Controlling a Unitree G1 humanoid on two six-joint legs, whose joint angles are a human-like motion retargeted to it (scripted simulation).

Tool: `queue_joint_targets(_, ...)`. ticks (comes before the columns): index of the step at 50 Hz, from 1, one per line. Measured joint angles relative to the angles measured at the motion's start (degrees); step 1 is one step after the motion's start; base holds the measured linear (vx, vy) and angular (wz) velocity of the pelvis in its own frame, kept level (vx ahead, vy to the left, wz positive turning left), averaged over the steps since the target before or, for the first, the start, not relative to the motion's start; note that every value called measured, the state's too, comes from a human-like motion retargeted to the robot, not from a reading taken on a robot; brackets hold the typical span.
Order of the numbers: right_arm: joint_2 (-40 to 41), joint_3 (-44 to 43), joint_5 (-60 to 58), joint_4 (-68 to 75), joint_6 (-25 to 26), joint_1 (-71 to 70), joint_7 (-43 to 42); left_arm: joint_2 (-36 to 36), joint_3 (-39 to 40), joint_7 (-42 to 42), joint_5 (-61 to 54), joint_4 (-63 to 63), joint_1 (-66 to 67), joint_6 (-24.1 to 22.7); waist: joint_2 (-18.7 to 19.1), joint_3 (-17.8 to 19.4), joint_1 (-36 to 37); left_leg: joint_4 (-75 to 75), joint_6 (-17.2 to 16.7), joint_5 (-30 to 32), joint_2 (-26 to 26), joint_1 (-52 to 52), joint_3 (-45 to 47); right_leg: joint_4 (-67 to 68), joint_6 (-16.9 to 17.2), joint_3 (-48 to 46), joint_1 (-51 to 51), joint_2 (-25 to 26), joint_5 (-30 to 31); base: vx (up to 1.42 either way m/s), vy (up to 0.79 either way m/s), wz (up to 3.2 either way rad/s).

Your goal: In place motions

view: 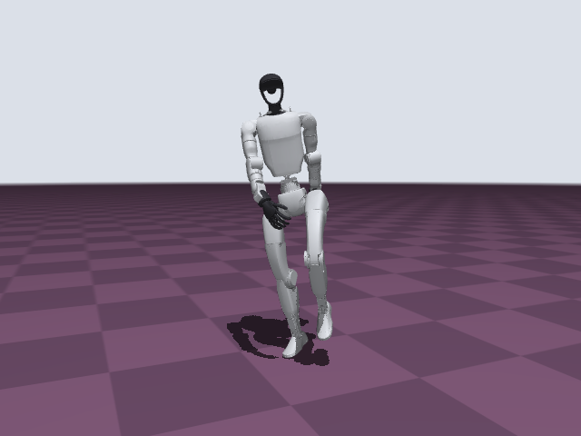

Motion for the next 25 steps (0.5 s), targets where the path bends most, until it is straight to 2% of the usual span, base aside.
queue_joint_targets(3,-0.5,1.9,-5.8,0.5,-0.4,-0.1,-3.5,0.7,0.2,3.2,-1.0,0.0,-1.6,-0.4,0.2,-1.2,-1.3,-4.2,1.4,-0.4,-0.5,4.5,-1.6,-0.6,0.3,-1.5,0.6,0.6,-0.4,0.02,-0.04,0.50)
queue_joint_targets(5,-0.4,3.3,-10.2,1.3,-0.4,1.2,-7.1,1.3,1.2,4.9,-3.0,-0.5,-2.5,-0.8,0.4,-3.2,-2.9,-9.1,2.4,-0.6,-0.9,8.2,-2.9,-1.2,0.7,-2.9,0.6,1.2,-0.6,0.10,-0.01,0.67)
queue_joint_targets(7,-0.2,4.5,-14.1,2.9,-0.5,3.5,-10.3,1.8,2.4,6.4,-6.0,-1.5,-3.3,-0.9,0.9,-5.7,-4.8,-16.7,1.9,-0.5,-2.3,13.0,-5.5,-1.9,1.1,-4.5,0.5,2.0,-0.7,0.18,0.05,0.67)
queue_joint_targets(10,0.0,6.0,-17.7,6.6,0.0,6.7,-11.1,2.4,4.3,9.0,-12.1,-3.4,-4.6,-0.7,2.0,-8.5,-7.4,-34.5,-1.4,0.8,-3.8,23.4,-10.3,-2.6,1.4,-6.2,0.9,3.9,-1.3,0.13,0.08,0.51)
queue_joint_targets(11,0.1,5.8,-18.3,8.1,0.7,7.6,-10.5,2.4,4.9,9.9,-14.2,-4.0,-5.3,-0.8,3.1,-9.1,-8.0,-43.0,-4.0,1.2,-3.0,28.0,-11.7,-2.6,1.5,-6.7,1.1,5.2,-1.6,0.06,0.08,0.38)
queue_joint_targets(12,0.1,5.5,-18.7,9.4,1.3,8.5,-9.8,2.5,5.3,10.7,-16.1,-4.7,-5.8,-0.9,4.0,-9.7,-8.7,-50.5,-5.7,-0.4,-2.2,32.3,-12.2,-2.6,1.6,-7.2,1.3,6.5,-2.0,0.05,0.09,0.48)
queue_joint_targets(13,0.1,5.1,-18.9,10.7,1.5,9.5,-8.7,2.7,5.7,11.3,-17.7,-5.2,-6.3,-1.1,4.8,-10.4,-9.7,-56.2,-5.7,-5.9,-1.2,36.3,-10.6,-2.4,1.7,-8.0,1.4,7.5,-2.4,0.06,0.14,0.68)
queue_joint_targets(15,0.0,4.2,-18.6,12.8,1.5,11.2,-6.6,2.7,6.2,11.9,-20.7,-6.0,-7.3,-1.3,6.6,-11.5,-12.4,-64.5,-5.2,-10.9,2.7,41.8,-0.7,-2.6,2.1,-9.4,2.0,9.2,-2.9,0.06,0.18,0.87)
queue_joint_targets(17,-0.1,3.9,-17.5,13.7,2.3,12.8,-5.8,2.9,6.6,11.0,-21.6,-6.7,-8.5,-0.9,8.3,-13.0,-15.1,-69.0,-8.2,-8.0,0.8,41.6,-12.6,-2.9,2.4,-10.9,1.7,10.3,-3.0,-0.02,0.17,0.79)
queue_joint_targets(19,-0.3,3.6,-15.6,13.4,2.9,13.6,-6.1,3.4,6.9,10.0,-21.0,-7.6,-10.4,-0.8,8.3,-13.0,-16.6,-70.8,-10.1,-6.9,1.8,40.8,-11.5,-2.9,2.7,-11.9,0.9,10.0,-2.9,-0.20,0.21,0.46)
queue_joint_targets(22,-0.9,2.7,-12.9,11.4,1.7,14.3,-6.3,4.9,5.7,10.3,-19.4,-9.1,-12.7,-2.2,7.0,-10.6,-15.5,-71.8,-9.4,-6.5,0.6,41.9,-9.0,-2.7,2.9,-11.9,1.2,8.9,-2.5,-0.19,0.19,-0.15)
queue_joint_targets(25,-1.4,1.8,-11.3,8.7,1.7,15.9,-5.2,6.1,3.4,12.1,-19.2,-9.4,-13.2,-2.4,5.8,-10.4,-13.9,-71.6,-8.8,-7.0,-0.5,42.2,-10.3,-3.1,3.4,-11.9,1.6,7.8,-2.0,-0.04,0.18,-0.31)
